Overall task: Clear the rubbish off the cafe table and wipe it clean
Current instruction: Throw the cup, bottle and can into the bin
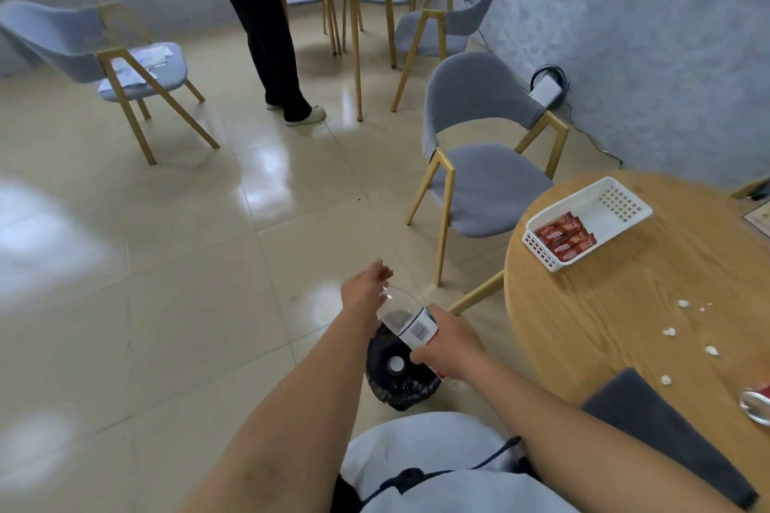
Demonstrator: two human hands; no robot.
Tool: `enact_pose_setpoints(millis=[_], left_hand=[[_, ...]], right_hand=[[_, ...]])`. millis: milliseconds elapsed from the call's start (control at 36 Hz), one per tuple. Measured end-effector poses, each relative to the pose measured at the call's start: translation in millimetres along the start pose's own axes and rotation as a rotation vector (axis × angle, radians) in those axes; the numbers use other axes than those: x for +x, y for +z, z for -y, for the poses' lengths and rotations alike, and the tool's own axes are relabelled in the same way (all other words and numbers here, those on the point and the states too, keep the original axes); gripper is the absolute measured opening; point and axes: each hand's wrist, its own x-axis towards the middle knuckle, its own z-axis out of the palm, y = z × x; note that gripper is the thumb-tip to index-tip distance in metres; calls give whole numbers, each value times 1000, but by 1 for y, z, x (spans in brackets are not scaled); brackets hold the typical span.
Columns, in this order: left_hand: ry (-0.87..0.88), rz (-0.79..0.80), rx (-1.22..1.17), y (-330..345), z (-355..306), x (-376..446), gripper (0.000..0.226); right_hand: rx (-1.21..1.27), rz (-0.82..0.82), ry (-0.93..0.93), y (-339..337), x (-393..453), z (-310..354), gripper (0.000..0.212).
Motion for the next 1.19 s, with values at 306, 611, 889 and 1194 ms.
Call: enact_pose_setpoints(millis=[306,611,889,1194], left_hand=[[-122,406,173,16,-1,-6,26],[-11,198,253,69,29,-19,24],[-160,486,94,65,21,-22,32],[-255,273,48,52,56,-22,22]], right_hand=[[568,446,159,-20,-9,-32,45],[349,123,140,-27,-14,-65,43],[656,487,151,-39,-14,-80,42],[577,724,242,-29,0,-107,37]])
